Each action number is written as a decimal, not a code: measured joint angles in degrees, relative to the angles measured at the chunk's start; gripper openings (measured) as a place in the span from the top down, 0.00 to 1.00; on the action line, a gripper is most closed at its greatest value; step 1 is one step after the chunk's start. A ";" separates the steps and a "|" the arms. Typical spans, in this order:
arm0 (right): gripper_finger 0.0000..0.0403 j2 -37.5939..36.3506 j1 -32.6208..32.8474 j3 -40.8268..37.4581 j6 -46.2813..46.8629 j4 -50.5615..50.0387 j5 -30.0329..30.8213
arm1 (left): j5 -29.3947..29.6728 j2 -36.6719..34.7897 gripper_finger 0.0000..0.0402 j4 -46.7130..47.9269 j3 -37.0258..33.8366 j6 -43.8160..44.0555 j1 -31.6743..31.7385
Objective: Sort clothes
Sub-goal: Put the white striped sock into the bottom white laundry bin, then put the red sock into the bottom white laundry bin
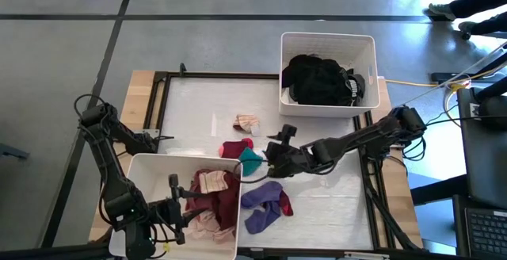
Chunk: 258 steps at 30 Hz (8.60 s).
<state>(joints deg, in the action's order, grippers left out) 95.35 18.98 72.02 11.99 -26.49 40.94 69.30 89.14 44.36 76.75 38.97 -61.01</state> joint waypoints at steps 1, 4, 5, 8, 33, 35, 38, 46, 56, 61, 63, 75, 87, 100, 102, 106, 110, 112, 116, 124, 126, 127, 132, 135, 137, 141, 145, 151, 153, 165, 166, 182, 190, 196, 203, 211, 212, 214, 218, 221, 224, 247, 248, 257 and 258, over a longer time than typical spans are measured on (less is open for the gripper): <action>0.38 0.00 -0.15 -1.78 1.16 1.77 1.69 | 0.01 0.00 0.58 0.00 0.00 0.01 0.04; 0.38 0.21 -2.11 -8.45 2.41 10.46 3.43 | 0.12 0.00 0.58 0.01 0.00 -0.36 0.20; 0.38 0.37 -2.88 -10.72 2.58 13.70 2.88 | 0.16 0.00 0.58 0.02 0.00 -0.43 0.22; 0.38 0.62 -5.42 -17.13 2.81 25.20 0.71 | 0.34 0.00 0.58 0.02 0.00 -0.37 0.51; 0.38 20.28 -16.17 -14.54 -0.57 56.17 -8.54 | 0.39 0.00 0.58 0.09 0.00 -0.74 1.44; 0.38 21.41 -16.93 -13.16 -1.62 55.98 -9.13 | 0.39 0.00 0.58 0.09 0.00 -0.74 1.44; 0.38 22.77 -17.94 -11.51 -3.06 55.09 -9.07 | 0.39 0.00 0.58 0.09 0.00 -0.85 1.44; 0.40 24.55 -19.91 -11.03 -3.29 50.81 -10.46 | 0.37 0.00 0.58 0.07 0.00 -0.87 1.44; 0.87 24.61 -19.74 -11.03 -6.11 48.93 -10.54 | 0.37 0.00 0.58 0.07 0.00 -0.85 1.44; 0.96 24.61 -19.56 -11.05 -6.67 48.96 -10.51 | 0.35 0.00 0.58 0.04 0.00 -0.85 1.44; 0.93 24.08 -19.24 -11.05 -6.79 48.43 -9.59 | 0.35 0.00 0.58 0.06 0.00 -0.85 1.44; 0.96 15.92 -10.38 -11.05 -15.46 44.73 6.92 | -0.07 0.00 0.58 0.04 0.00 -0.56 1.40; 0.99 6.42 -1.83 -11.05 -23.63 43.72 18.02 | -0.05 0.00 0.58 0.04 0.00 -0.45 1.40; 0.96 -1.44 4.41 -10.14 -35.27 50.31 17.96 | -0.04 0.00 0.58 0.04 0.00 -0.44 1.40; 0.96 -1.49 5.41 -8.25 -38.18 50.85 17.32 | -0.04 0.00 0.58 0.04 0.00 -0.45 1.40; 0.96 -1.51 7.10 -3.88 -40.81 50.82 12.48 | -0.04 0.00 0.58 0.04 0.00 -0.43 1.44; 0.96 -1.55 7.48 -0.53 -40.80 50.76 2.17 | -0.04 0.00 0.58 0.07 0.00 -0.43 1.44; 0.96 -1.55 7.30 0.73 -40.24 50.80 -3.64 | -0.04 0.00 0.58 0.05 0.00 -0.43 1.44; 0.96 -1.55 6.48 1.52 -36.83 51.30 -15.47 | -0.04 0.00 0.58 0.05 0.00 -0.43 1.44; 0.96 0.68 3.90 1.60 -31.18 54.66 -27.88 | -0.04 0.00 0.58 0.04 0.00 -0.43 1.49; 0.96 1.58 3.34 1.60 -29.72 55.21 -29.11 | -0.04 0.00 0.58 0.06 -0.02 -0.43 1.49; 0.96 2.20 2.93 1.59 -28.90 56.17 -29.71 | -0.03 0.00 0.58 0.11 -0.02 -0.43 1.49; 0.96 5.40 1.82 1.58 -26.66 62.33 -31.56 | -0.02 0.02 0.58 0.04 -0.02 -0.52 1.49; 0.96 6.89 1.59 1.58 -25.24 65.00 -32.25 | -0.02 0.01 0.58 0.07 -0.02 -0.57 1.49; 0.96 7.53 1.25 1.58 -25.07 66.08 -32.72 | -0.02 0.02 0.58 0.07 -0.02 -0.47 1.49; 0.96 8.66 1.18 1.58 -25.04 67.20 -34.06 | -0.02 0.01 0.58 0.07 -0.02 -0.45 1.38; 0.96 9.61 1.20 1.58 -25.05 67.02 -34.13 | -0.02 0.02 0.58 0.07 -0.02 -0.46 1.38; 0.79 10.47 1.22 1.58 -23.19 63.76 -34.30 | -0.04 0.02 0.58 0.07 -0.02 -0.45 1.38; 0.71 10.47 1.18 1.58 -21.38 62.22 -34.05 | -0.03 0.02 0.58 0.06 -0.02 -0.45 1.38; 0.46 2.26 2.17 1.50 -21.35 51.58 -31.74 | -3.12 0.02 0.58 0.05 -0.02 -0.02 1.38; 0.46 1.21 2.23 1.50 -21.37 49.18 -30.61 | -3.16 0.02 0.58 0.05 -0.02 0.00 1.38; 0.47 -2.64 0.81 -2.95 -10.84 17.14 -6.87 | -3.28 0.04 0.58 0.11 -0.63 1.54 3.80; 0.47 0.34 -5.30 -13.92 -7.25 31.11 -7.99 | -3.28 0.04 0.58 0.10 -0.66 1.08 3.75; 0.47 6.33 -10.34 -16.44 -4.44 39.64 -13.76 | -3.28 0.04 0.58 0.11 -0.68 0.86 4.18; 0.47 13.41 -13.43 -16.37 -4.31 49.22 -20.73 | -3.28 0.04 0.58 0.15 -0.68 0.98 4.35; 0.47 17.71 -13.79 -15.95 -4.31 52.64 -23.05 | -3.28 0.04 0.58 0.21 -0.68 1.03 4.42; 0.47 18.48 -13.79 -15.94 -4.30 53.80 -23.05 | -3.28 0.04 0.58 0.21 -0.68 0.98 4.42; 0.47 19.52 -13.92 -15.92 -4.30 54.22 -23.02 | -3.29 0.04 0.58 0.20 -0.68 0.92 4.46; 0.47 20.78 -14.49 -15.92 -4.30 54.59 -22.37 | -3.28 0.04 0.58 0.20 -0.68 0.92 4.44; 0.47 20.85 -14.65 -15.92 -3.55 55.07 -22.01 | -3.28 0.04 0.58 0.22 -0.68 0.90 4.46; 0.47 20.85 -14.99 -15.90 -3.19 55.19 -22.06 | -3.28 0.04 0.58 0.22 -0.68 0.90 4.46; 0.96 21.22 -15.96 -15.88 -2.44 50.99 -17.95 | -3.28 0.04 0.58 0.11 -0.66 1.07 4.46; 0.97 21.22 -15.96 -15.88 -3.22 51.32 -17.94 | -3.28 0.04 0.58 0.12 -0.66 1.08 4.46; 0.90 17.20 -12.13 -15.90 -7.58 51.79 -9.28 | -3.28 0.04 0.58 0.15 -0.66 1.08 4.44; 0.90 16.48 -11.34 -15.90 -8.26 51.74 -7.35 | -3.29 0.04 0.58 0.15 -0.66 1.08 4.44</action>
<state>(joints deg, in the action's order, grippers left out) 111.83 7.64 56.12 3.72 25.26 33.59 66.01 89.19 44.51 76.09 40.05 -56.58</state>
